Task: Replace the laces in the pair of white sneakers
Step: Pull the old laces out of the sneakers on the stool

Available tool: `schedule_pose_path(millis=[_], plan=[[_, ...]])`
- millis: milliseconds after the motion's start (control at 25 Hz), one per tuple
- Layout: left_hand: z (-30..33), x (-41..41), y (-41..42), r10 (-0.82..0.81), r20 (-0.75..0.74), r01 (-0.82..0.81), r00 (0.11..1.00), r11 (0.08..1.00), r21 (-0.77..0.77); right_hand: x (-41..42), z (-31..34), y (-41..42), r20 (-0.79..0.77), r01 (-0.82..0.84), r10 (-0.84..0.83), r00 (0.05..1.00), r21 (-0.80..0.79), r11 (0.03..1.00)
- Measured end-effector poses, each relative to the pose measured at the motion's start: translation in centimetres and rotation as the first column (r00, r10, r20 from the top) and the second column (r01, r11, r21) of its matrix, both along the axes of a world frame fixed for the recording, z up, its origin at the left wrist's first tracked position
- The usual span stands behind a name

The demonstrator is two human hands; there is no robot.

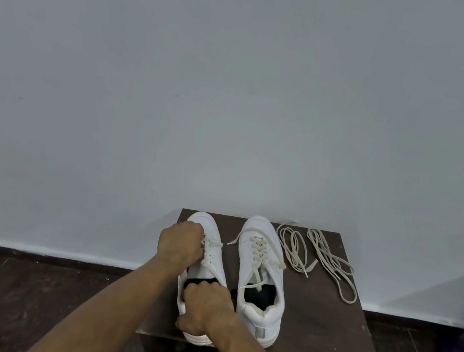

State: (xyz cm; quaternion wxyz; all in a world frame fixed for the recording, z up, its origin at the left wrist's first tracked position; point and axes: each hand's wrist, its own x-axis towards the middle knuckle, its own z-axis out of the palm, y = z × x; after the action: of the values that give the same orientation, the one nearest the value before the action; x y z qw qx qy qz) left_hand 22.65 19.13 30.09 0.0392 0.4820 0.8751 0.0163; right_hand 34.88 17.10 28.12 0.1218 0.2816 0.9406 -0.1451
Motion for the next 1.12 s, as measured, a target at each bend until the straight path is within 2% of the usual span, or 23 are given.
schedule_pose_path(millis=[40, 80, 120, 160, 200, 240, 280, 320, 400, 480, 560, 640, 760, 840, 920, 960, 1000, 1040, 1080, 1120], plan=[[0.1, -0.2, -0.2, 0.023, 0.028, -0.025, 0.999, 0.998, 0.052, 0.0, 0.0, 0.0, 0.000, 0.000, 0.000, 1.000, 0.001, 1.000], [0.4, -0.6, -0.3, 0.083, 0.141, -0.104, 0.986, 0.983, 0.149, 0.0, -0.1, 0.0, -0.002, 0.001, -0.001, 1.000, 0.004, 1.000], [0.9, -1.1, -0.4, 0.141, 0.371, -0.253, 0.918, 0.928, 0.275, 0.0, -0.1, 0.0, -0.006, 0.000, 0.000, 1.000, 0.007, 1.000], [1.9, -1.6, -0.5, 0.126, 0.640, -0.443, 0.758, 0.820, 0.363, 0.0, -0.1, 0.0, -0.012, -0.003, 0.004, 1.000, 0.008, 1.000], [3.2, -2.4, -0.6, 0.026, 0.829, -0.624, 0.559, 0.671, 0.400, 0.0, -0.2, 0.0, -0.016, -0.007, 0.007, 1.000, 0.004, 1.000], [4.7, -3.1, -0.7, -0.085, 0.913, -0.753, 0.398, 0.538, 0.378, 0.0, -0.2, 0.0, -0.023, -0.010, 0.010, 1.000, 0.001, 1.000], [6.3, -3.8, -0.8, -0.164, 0.939, -0.817, 0.302, 0.464, 0.343, 0.0, -0.3, 0.1, -0.030, -0.010, 0.010, 0.999, 0.002, 1.000], [7.4, -4.4, -0.8, -0.190, 0.944, -0.832, 0.270, 0.448, 0.327, 0.0, -0.2, 0.1, -0.034, -0.008, 0.008, 0.999, 0.003, 1.000], [7.9, -4.8, -0.9, -0.115, 0.937, -0.773, 0.329, 0.537, 0.338, 0.1, 0.0, 0.0, -0.031, -0.004, 0.004, 1.000, 0.000, 1.000], [6.2, -4.3, -1.2, 0.004, 0.884, -0.643, 0.467, 0.688, 0.336, 0.1, -0.1, 0.0, -0.024, -0.011, 0.011, 1.000, 0.006, 1.000], [4.1, -3.4, -2.0, 0.141, 0.745, -0.477, 0.652, 0.840, 0.259, 0.2, 0.0, 0.0, -0.016, -0.021, 0.021, 1.000, 0.013, 1.000], [2.6, -1.6, -3.1, 0.191, 0.643, -0.383, 0.742, 0.908, 0.171, 0.3, 0.2, 0.0, -0.001, -0.029, 0.029, 1.000, 0.016, 0.999], [0.7, 0.6, -4.8, 0.212, 0.624, -0.346, 0.752, 0.933, 0.101, 0.4, 0.5, 0.0, 0.005, -0.064, 0.064, 0.998, 0.040, 0.997], [-0.1, 1.4, -5.8, 0.193, 0.562, -0.290, 0.804, 0.953, 0.087, 0.9, 0.3, 0.2, -0.028, -0.094, 0.094, 0.995, 0.022, 0.995], [-0.1, 1.6, -6.3, 0.180, 0.491, -0.273, 0.852, 0.954, 0.124, 1.6, -0.1, 0.4, -0.143, -0.067, 0.056, 0.988, -0.075, 0.995], [-0.3, 1.7, -6.4, 0.185, 0.461, -0.280, 0.868, 0.949, 0.147, 2.1, 0.0, 0.3, -0.253, -0.013, -0.028, 0.967, -0.160, 0.987], [-0.3, 1.8, -6.4, 0.180, 0.450, -0.279, 0.874, 0.947, 0.162, 2.4, 0.2, 0.2, -0.376, 0.063, -0.156, 0.913, -0.250, 0.966], [-0.4, 1.8, -6.4, 0.203, 0.466, -0.308, 0.861, 0.938, 0.162, 2.5, 0.5, 0.4, -0.497, 0.133, -0.283, 0.820, -0.315, 0.940], [-0.5, 1.7, -6.3, 0.215, 0.481, -0.331, 0.850, 0.928, 0.171, 2.1, 1.0, 0.8, -0.594, 0.185, -0.366, 0.717, -0.344, 0.921], [-0.7, 1.7, -6.3, 0.236, 0.506, -0.361, 0.830, 0.918, 0.165, 1.4, 1.5, 1.4, -0.651, 0.230, -0.386, 0.653, -0.315, 0.921]])
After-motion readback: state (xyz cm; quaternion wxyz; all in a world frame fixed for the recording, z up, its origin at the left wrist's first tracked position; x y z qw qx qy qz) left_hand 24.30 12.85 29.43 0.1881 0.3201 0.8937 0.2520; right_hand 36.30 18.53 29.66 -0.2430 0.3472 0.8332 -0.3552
